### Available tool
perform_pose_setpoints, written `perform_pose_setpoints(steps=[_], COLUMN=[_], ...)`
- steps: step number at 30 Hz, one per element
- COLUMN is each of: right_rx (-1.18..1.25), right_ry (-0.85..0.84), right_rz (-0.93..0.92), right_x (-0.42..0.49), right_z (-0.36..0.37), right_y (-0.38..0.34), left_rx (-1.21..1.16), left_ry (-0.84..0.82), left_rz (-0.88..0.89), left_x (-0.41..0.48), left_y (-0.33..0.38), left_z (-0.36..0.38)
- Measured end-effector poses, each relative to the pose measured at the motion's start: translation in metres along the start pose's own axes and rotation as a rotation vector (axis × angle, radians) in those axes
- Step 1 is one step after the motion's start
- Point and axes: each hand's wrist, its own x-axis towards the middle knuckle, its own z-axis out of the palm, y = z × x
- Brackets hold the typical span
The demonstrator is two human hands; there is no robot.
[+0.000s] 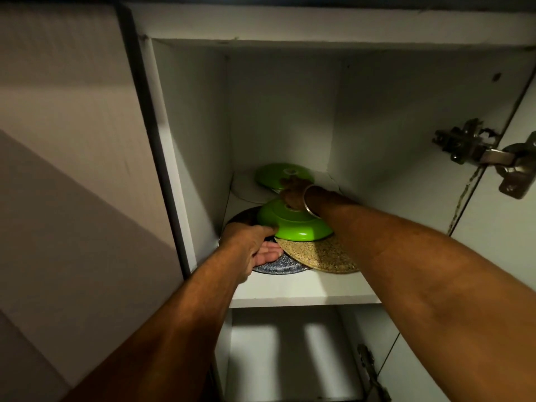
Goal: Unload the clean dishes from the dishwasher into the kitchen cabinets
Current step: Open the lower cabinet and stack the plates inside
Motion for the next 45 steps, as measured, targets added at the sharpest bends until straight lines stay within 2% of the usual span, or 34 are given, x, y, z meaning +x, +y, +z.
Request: perform_pose_setpoints(steps=[5, 11, 17, 20, 22, 33, 45], right_rx=[0.013, 0.107, 0.401, 0.523, 0.569, 0.563, 0.575], right_ry=[-0.005, -0.016, 0.072, 0.045, 0.085, 0.052, 0.095], right_rz=[0.064, 0.024, 0.138, 0.223, 0.209, 0.251, 0.232], right_x=[-0.002, 0.004, 0.007, -0.002, -0.013, -0.03, -0.043], right_z=[-0.002, 0.003, 0.014, 0.008, 0.005, 0.007, 0.014], right_y=[-0.004, -0.005, -0.003, -0.004, -0.006, 0.001, -0.001], left_rx=[-0.007, -0.001, 0.002, 0.016, 0.022, 0.071, 0.061], left_ry=[-0.009, -0.004, 0.005, 0.011, 0.028, 0.047, 0.063], left_rz=[-0.004, -0.003, -0.004, 0.003, 0.009, 0.019, 0.024], left_x=[-0.001, 0.002, -0.001, -0.002, -0.002, -0.01, -0.013], left_y=[0.0, 0.0, 0.001, 0.002, 0.002, 0.002, 0.0], left_z=[0.0, -0.001, 0.0, 0.0, 0.0, 0.003, 0.001])
